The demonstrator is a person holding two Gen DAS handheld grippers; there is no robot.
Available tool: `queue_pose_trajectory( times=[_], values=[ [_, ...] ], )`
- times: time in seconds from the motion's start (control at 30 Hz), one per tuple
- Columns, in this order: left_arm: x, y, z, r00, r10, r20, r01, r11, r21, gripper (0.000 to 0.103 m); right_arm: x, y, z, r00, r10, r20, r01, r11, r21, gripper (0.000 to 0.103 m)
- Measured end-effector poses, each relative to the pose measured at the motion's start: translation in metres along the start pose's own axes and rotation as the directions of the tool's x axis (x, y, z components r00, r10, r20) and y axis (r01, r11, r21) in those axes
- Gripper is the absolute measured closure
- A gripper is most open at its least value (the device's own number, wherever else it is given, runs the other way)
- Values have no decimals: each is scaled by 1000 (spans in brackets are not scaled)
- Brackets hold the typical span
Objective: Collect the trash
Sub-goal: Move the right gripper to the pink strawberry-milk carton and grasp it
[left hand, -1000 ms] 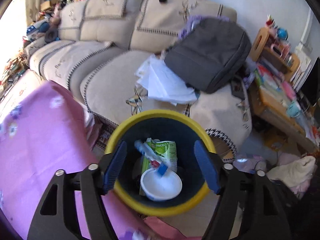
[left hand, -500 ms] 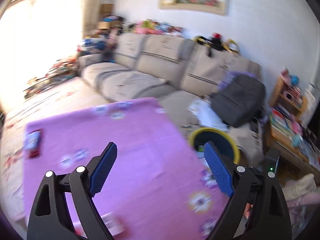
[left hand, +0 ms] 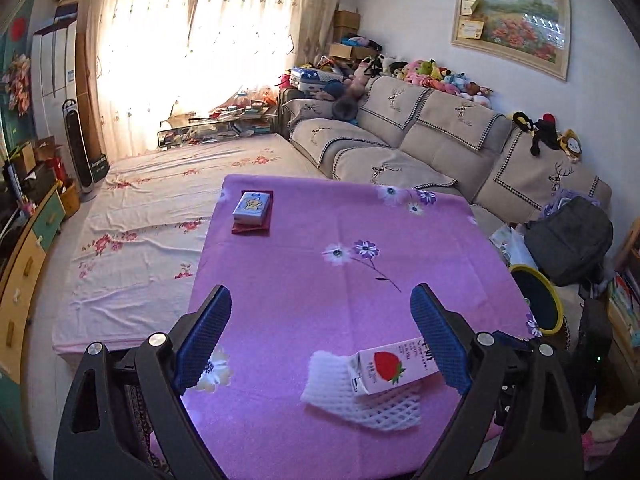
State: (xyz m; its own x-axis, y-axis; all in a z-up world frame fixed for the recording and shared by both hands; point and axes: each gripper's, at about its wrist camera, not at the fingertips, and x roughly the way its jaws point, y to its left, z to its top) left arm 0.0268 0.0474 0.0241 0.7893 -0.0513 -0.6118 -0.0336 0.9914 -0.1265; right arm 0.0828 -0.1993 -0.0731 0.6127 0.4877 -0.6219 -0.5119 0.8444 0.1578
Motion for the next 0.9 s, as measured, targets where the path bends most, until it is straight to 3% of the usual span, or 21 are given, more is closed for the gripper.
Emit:
queue_pose_trajectory(
  times=[0.07,0.2,0.33,0.67,0.77,0.9],
  values=[
    [2,15,-9,1000,-13,-12,13,1000,-28,13,8,11,6,999,52,-14,-52,997,-64,16],
    [5,34,-20,999,-28,-25,27,998,-57,13,18,19,19,994,101,-45,-107,981,-164,14],
    [9,34,-23,999,-39,-31,37,997,-74,13,32,41,23,991,69,-116,-103,944,-312,12],
    [14,21,-19,998,-40,-41,37,997,-66,13,78,77,14,988,-27,-149,-62,825,-562,10],
    [16,19,-17,998,-39,-45,36,997,-65,13,98,65,23,984,-61,-168,-38,845,-533,10],
    [21,16,-16,998,-41,-57,38,997,-64,13,115,38,39,973,-21,-232,-82,901,-425,12]
  ],
)
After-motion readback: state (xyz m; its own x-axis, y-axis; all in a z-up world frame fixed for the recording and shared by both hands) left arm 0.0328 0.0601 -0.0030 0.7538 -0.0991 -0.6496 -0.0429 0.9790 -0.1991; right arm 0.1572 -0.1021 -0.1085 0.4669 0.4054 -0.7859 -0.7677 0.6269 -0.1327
